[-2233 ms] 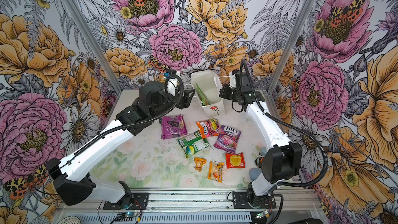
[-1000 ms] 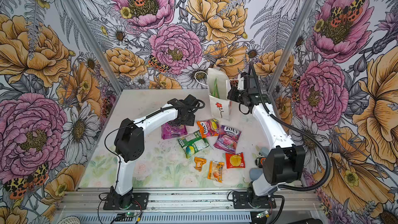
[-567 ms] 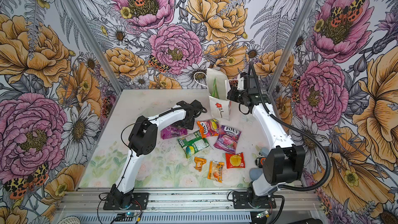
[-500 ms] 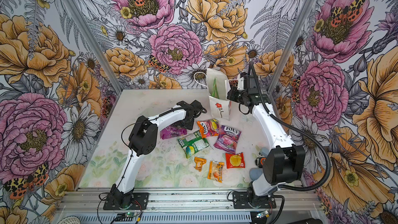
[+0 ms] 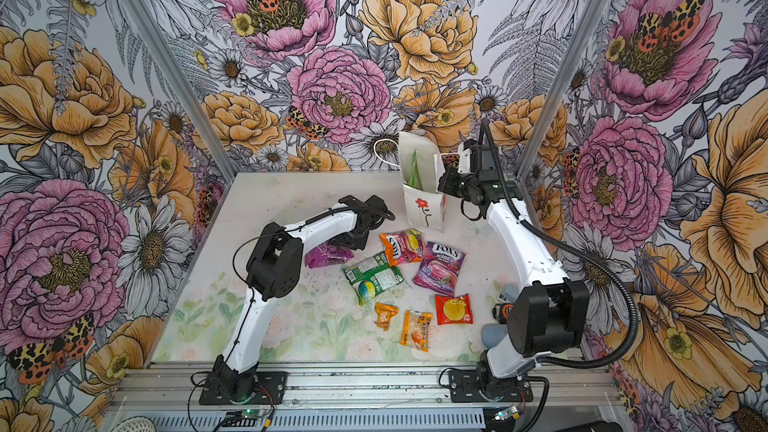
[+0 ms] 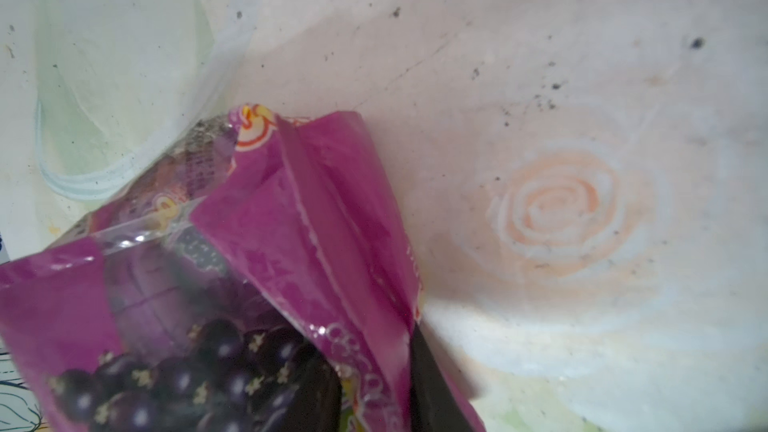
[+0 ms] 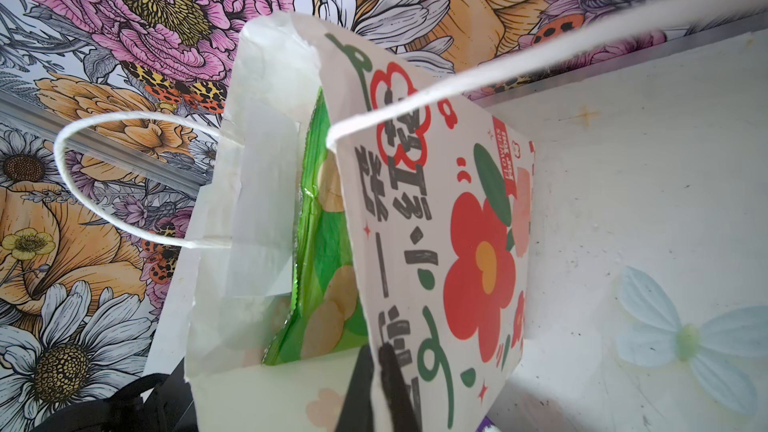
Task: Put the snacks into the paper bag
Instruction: 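Grasp the purple blackcurrant candy bag with the left gripper, then lift the purple candy bag with the left gripper toward the held paper bag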
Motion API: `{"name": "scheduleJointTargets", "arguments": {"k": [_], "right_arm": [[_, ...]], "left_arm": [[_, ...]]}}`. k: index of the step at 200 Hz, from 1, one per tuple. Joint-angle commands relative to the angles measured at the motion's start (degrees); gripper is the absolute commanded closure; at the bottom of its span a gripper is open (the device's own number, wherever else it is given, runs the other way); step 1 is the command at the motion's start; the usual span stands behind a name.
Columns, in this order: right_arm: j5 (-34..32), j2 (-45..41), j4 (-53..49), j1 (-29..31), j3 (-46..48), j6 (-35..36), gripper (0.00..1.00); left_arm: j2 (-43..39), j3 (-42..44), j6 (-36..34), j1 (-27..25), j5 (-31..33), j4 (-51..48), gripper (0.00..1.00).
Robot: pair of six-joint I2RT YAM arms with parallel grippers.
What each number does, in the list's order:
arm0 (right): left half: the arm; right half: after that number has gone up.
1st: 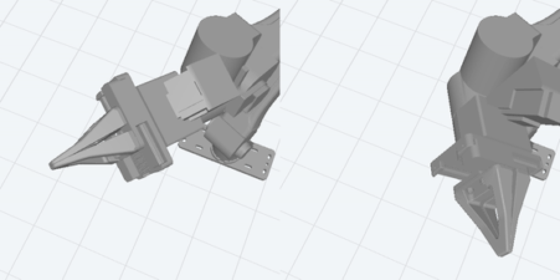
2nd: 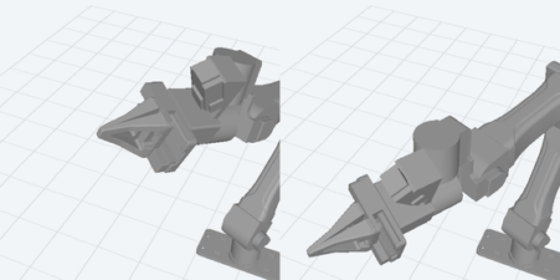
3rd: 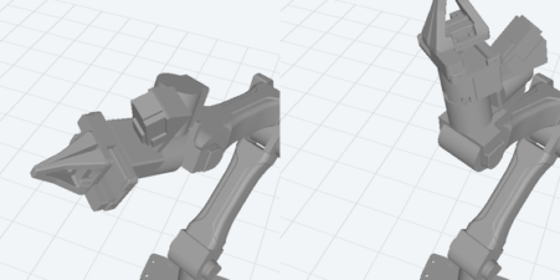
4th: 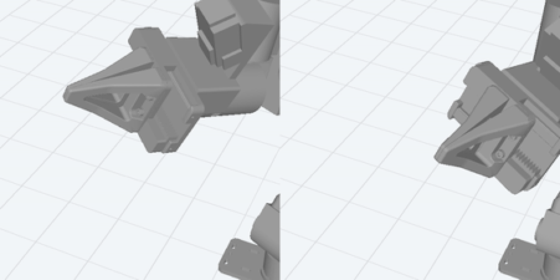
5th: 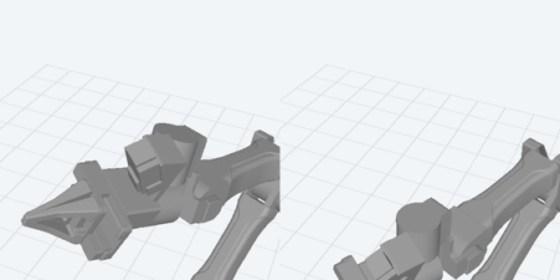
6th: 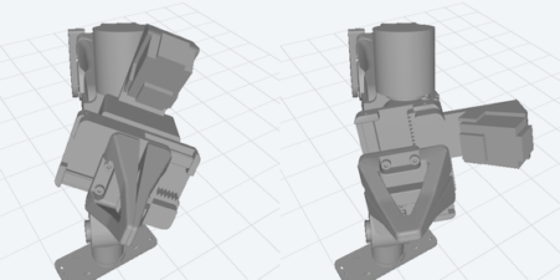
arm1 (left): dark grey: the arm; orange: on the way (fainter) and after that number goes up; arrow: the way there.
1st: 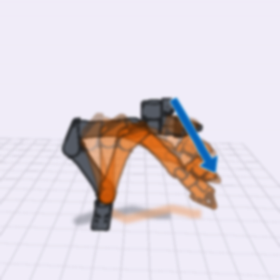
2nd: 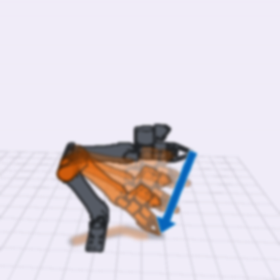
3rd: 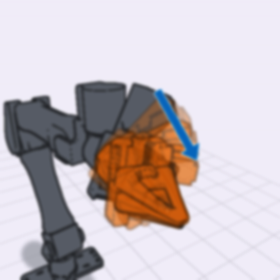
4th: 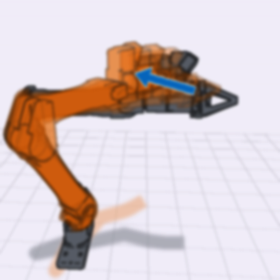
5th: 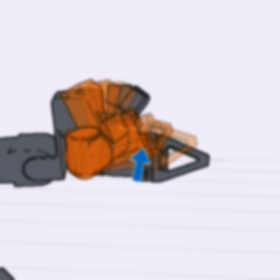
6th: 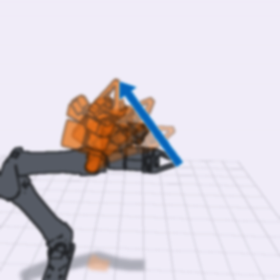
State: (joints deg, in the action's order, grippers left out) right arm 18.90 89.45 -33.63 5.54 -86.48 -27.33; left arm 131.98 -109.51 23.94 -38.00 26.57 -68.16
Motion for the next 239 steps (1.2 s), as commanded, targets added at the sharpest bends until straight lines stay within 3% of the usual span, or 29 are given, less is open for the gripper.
{"name": "scheduleJointTargets", "arguments": {"k": [1, 42, 108, 142, 207, 239], "right_arm": [[1.1, -1.9, 1.6, 0.0, -0.1, 0.9, 1.00], [0.9, -2.0, 1.7, -0.3, 0.1, 0.8, 1.00], [1.3, -2.0, 1.8, -0.4, -0.2, 0.9, 1.00], [2.6, -1.7, 1.7, -0.3, -0.4, 0.7, 1.00], [2.9, -1.7, 1.6, 0.1, -0.5, 1.4, 1.00], [2.3, -1.7, 1.9, 0.5, -0.4, 1.3, 1.00]], "left_arm": [[-0.5, 2.7, 0.1, 0.4, -4.9, -1.1, 0.88], [-7.4, 6.3, -0.9, -0.3, -6.4, 1.2, 1.00], [-21.8, 14.8, -4.3, -3.3, -2.6, 8.4, 1.00], [-30.3, 19.2, -8.6, -7.8, -0.8, 12.2, 1.00], [-45.0, 25.5, -8.3, -10.6, -5.8, 21.2, 1.00], [-47.3, 25.9, -11.0, -13.2, -5.0, 22.5, 1.00]]}}
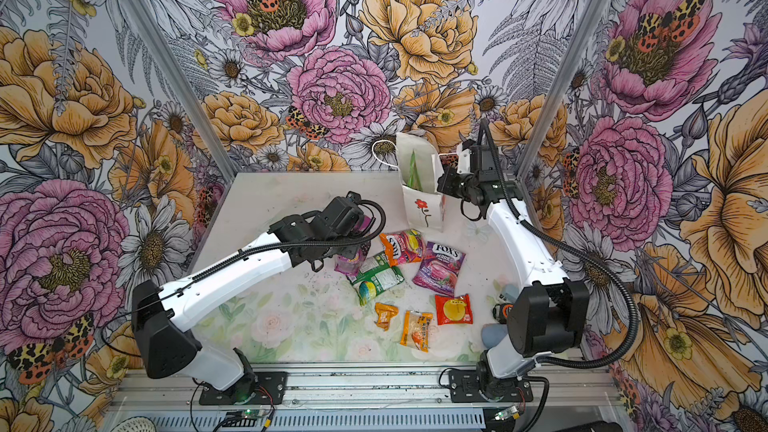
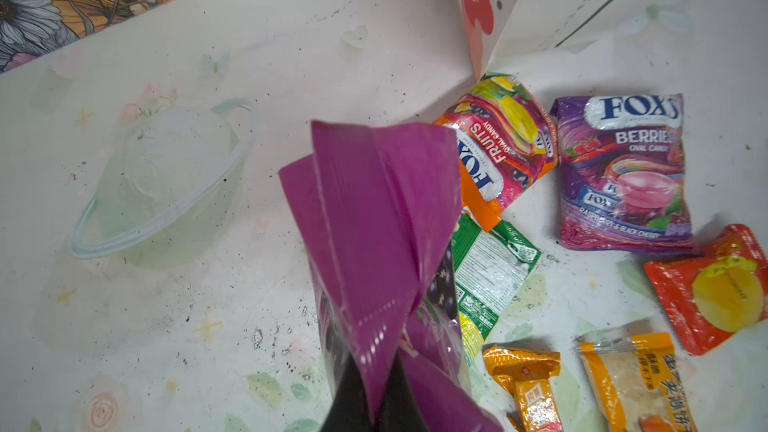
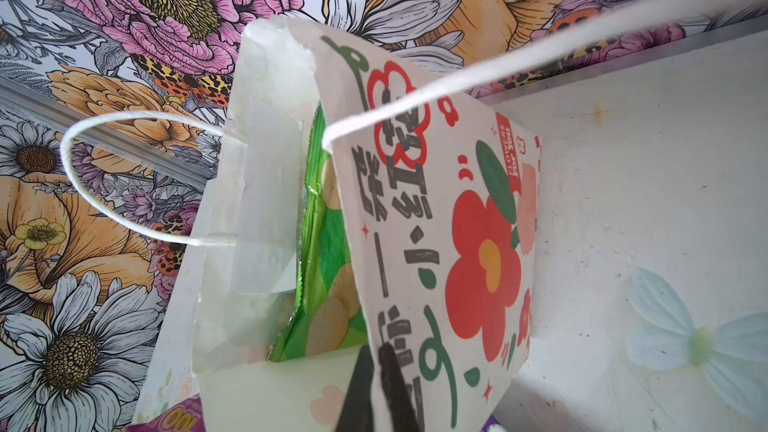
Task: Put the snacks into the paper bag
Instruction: 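Lift the purple candy bag with the left gripper toward the held paper bag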
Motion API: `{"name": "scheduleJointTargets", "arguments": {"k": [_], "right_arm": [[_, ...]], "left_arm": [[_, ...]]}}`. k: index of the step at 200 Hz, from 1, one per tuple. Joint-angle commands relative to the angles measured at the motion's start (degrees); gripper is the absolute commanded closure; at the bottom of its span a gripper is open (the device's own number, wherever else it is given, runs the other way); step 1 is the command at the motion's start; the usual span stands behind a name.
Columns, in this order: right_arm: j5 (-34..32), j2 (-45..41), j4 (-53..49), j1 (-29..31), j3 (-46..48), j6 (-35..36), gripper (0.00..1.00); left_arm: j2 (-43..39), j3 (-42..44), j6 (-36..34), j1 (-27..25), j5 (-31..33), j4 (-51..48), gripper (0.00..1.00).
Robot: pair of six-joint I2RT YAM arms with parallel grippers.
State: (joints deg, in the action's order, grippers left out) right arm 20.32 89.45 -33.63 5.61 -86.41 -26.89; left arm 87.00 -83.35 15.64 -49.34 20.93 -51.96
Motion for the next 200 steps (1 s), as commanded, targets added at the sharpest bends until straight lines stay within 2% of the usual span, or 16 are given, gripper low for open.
{"name": "scheduleJointTargets", "arguments": {"k": [1, 30, 62, 125, 163, 200], "right_arm": [[0.8, -1.7, 1.9, 0.5, -0.5, 0.9, 1.00], [0.9, -1.5, 1.9, 0.8, -0.5, 1.1, 1.00], [0.2, -1.4, 1.9, 1.2, -0.6, 1.6, 1.00], [-0.3, -1.7, 1.8, 1.4, -0.6, 1.7, 1.00], [-0.6, -2.2, 1.8, 1.6, -0.5, 1.7, 1.00], [-0.3, -2.4, 1.8, 2.5, -0.8, 1.8, 1.00]], "left_arm": [[-2.4, -0.2, -2.7, -2.0, 0.7, 6.3, 1.00], [-4.6, -1.4, -5.2, -5.7, 1.2, 7.2, 1.00], [-9.4, -2.1, -8.6, -10.4, 7.1, 10.4, 1.00], [-13.9, -4.9, -9.7, -11.6, -1.2, 17.4, 1.00], [-13.7, -8.4, -9.6, -11.6, -0.1, 20.5, 1.00], [-11.0, -13.1, -9.5, -11.5, -2.1, 24.5, 1.00]]}}
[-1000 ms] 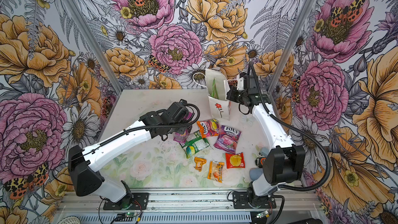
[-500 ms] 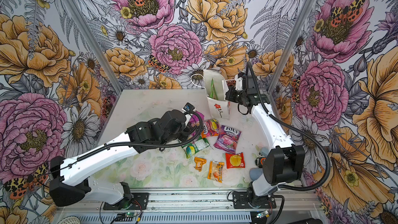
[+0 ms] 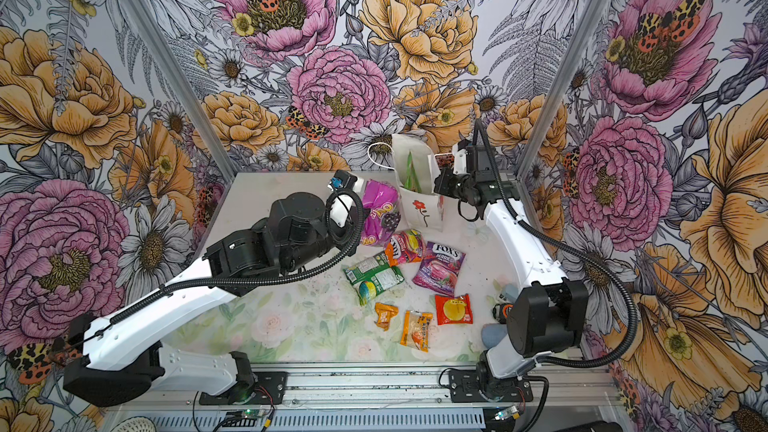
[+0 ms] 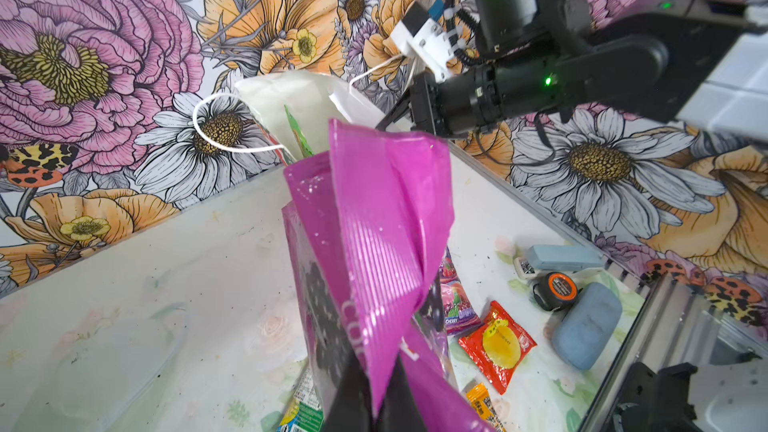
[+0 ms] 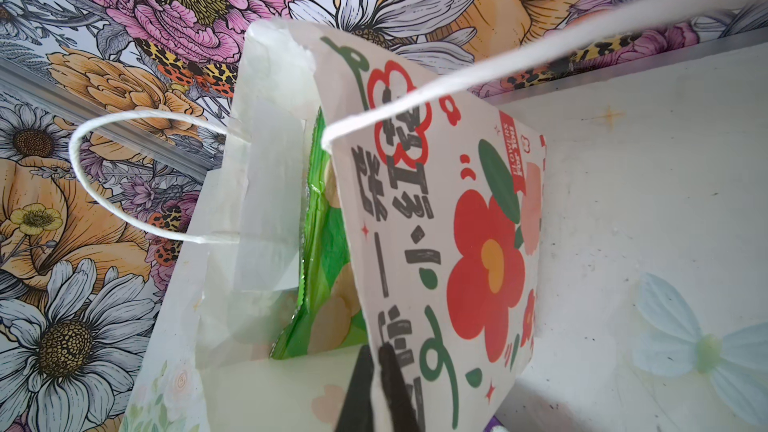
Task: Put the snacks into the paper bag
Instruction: 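Lift the purple candy bag with the left gripper toward the held paper bag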
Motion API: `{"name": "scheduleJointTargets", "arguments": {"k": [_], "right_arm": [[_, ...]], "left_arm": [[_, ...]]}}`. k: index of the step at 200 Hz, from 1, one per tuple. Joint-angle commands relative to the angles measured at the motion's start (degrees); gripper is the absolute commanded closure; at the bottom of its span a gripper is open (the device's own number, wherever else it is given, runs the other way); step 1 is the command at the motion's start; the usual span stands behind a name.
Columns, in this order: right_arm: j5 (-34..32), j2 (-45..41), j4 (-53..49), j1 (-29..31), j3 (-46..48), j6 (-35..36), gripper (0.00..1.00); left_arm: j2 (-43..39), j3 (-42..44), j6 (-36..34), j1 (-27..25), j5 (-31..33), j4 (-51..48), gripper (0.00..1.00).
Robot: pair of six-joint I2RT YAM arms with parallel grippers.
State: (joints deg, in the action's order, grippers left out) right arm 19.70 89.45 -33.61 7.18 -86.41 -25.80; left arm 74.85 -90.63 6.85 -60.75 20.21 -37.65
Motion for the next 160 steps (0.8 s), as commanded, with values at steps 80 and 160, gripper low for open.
{"name": "scheduleJointTargets", "arguments": {"k": [80, 160], "right_arm": [[-0.3, -3.7, 1.8, 3.0, -1.3, 1.0, 1.00], [0.5, -5.0, 1.8, 4.5, -1.5, -1.2, 1.00]], "left_arm": [[12.7, -18.9, 2.3, 4.8, -5.2, 10.5, 1.00], [16.8, -23.7, 7.8, 9.2, -13.2, 12.4, 1.00]]}}
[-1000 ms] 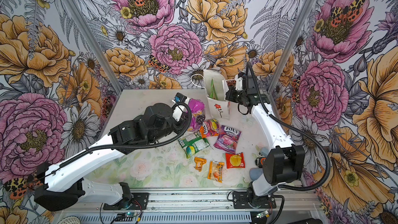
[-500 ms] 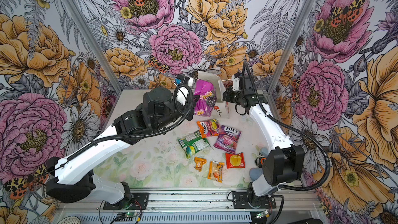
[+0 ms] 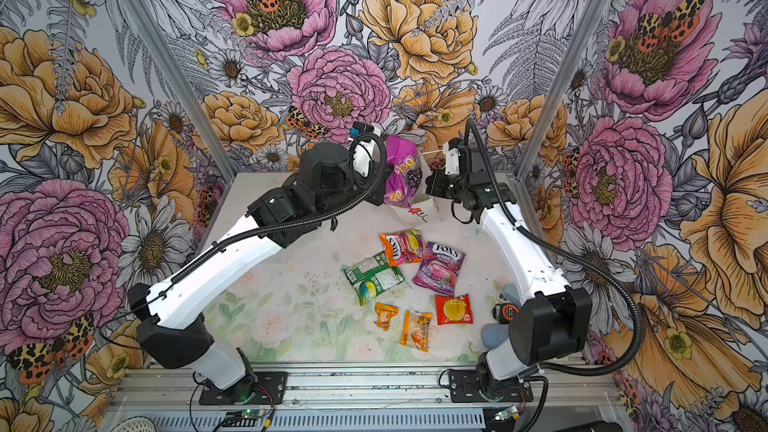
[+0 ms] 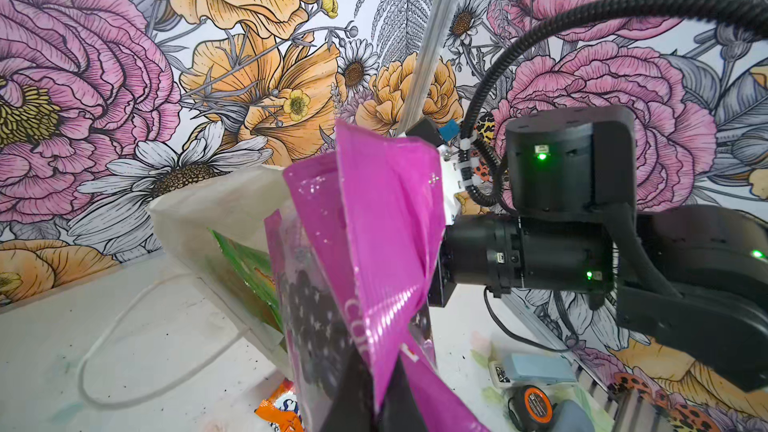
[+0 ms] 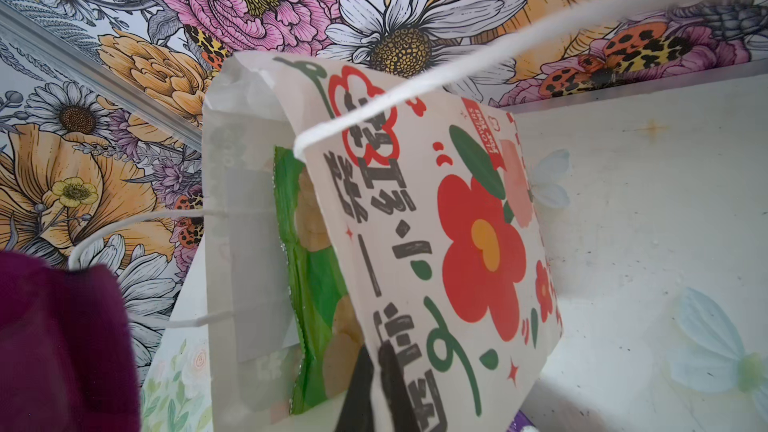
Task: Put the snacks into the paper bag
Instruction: 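Lift the purple candy bag with the left gripper toward the held paper bag, then lower the purple candy bag into the paper bag and open the left gripper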
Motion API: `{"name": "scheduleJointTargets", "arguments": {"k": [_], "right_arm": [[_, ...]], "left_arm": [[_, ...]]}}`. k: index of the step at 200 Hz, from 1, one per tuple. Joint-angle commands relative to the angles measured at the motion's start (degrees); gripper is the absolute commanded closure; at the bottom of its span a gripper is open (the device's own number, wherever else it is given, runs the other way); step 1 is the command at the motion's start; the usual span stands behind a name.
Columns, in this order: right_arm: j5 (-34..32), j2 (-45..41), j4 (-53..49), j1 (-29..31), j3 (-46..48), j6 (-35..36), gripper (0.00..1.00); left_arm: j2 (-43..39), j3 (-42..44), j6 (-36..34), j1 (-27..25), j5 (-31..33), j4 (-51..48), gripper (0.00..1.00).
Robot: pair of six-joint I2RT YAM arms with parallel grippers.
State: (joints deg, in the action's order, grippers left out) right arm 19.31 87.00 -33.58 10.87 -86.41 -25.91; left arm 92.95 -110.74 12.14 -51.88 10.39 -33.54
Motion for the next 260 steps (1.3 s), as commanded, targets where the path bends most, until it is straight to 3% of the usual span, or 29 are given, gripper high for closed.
{"name": "scheduleJointTargets", "arguments": {"k": [1, 51, 120, 260], "right_arm": [[0.8, -2.6, 1.8, 0.9, -1.5, -1.1, 1.00], [-2.7, -4.2, 1.8, 2.3, -1.1, -1.5, 1.00], [-3.4, -5.0, 1.8, 3.8, -0.6, -3.2, 1.00], [-5.1, -5.1, 4.1, 5.5, 1.5, -7.2, 1.00]], "left_arm": [[-1.3, -3.6, 2.6, 0.4, -3.4, 8.3, 1.00], [-2.5, 3.0, 12.6, 4.6, -6.9, 14.8, 1.00], [-4.8, 11.6, 20.9, 8.5, -11.3, 23.9, 1.00], [3.6, 11.1, 29.6, 11.7, -14.8, 28.5, 1.00]]}}
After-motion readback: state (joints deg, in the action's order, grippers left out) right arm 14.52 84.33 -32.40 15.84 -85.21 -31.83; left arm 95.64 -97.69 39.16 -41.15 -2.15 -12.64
